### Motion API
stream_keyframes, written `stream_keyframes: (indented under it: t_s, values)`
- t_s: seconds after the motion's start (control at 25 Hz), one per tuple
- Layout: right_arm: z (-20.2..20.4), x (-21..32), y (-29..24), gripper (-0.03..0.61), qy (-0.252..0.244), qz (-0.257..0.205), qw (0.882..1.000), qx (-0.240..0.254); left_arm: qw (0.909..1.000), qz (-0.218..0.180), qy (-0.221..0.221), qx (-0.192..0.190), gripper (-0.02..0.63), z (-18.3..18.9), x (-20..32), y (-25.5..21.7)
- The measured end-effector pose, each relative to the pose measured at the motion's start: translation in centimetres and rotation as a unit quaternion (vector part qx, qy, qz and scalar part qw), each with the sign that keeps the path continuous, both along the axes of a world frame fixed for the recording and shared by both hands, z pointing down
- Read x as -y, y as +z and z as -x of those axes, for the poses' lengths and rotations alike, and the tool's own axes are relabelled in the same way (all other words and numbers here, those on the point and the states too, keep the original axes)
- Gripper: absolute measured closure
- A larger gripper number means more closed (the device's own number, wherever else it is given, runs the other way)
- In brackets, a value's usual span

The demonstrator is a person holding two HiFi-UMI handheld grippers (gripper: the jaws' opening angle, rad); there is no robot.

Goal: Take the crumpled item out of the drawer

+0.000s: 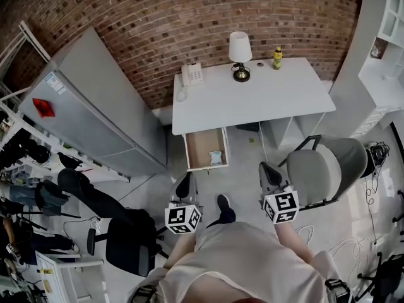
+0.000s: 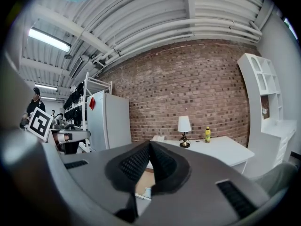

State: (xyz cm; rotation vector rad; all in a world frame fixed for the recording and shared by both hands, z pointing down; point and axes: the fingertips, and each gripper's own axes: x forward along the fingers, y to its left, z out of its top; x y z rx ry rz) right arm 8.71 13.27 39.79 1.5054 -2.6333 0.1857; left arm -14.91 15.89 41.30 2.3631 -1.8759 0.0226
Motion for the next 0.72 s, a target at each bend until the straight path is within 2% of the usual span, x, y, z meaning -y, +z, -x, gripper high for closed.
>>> stream_keyframes:
  t_s: [0.28,0.48,0.72]
  values:
    - [1.8,8.2,0.4,0.571,0.022,0.001,1.0,-0.01,0.9997,-0.005,0.022,-0.01,0.604,2.0,9.1,0.7]
    - [4.6,13.8,-0.1,0.571,0.032,0.0,0.999,-0.014,0.9997,-0.019,0.015,-0.005,0.604,5.6,15.2,0.0]
    - [7.2,19.4,-0.3,0.571,0.039,0.004,0.999,-0.015,0.9992,-0.02,0.034,-0.007,0.604,8.4,21.6,-0.1]
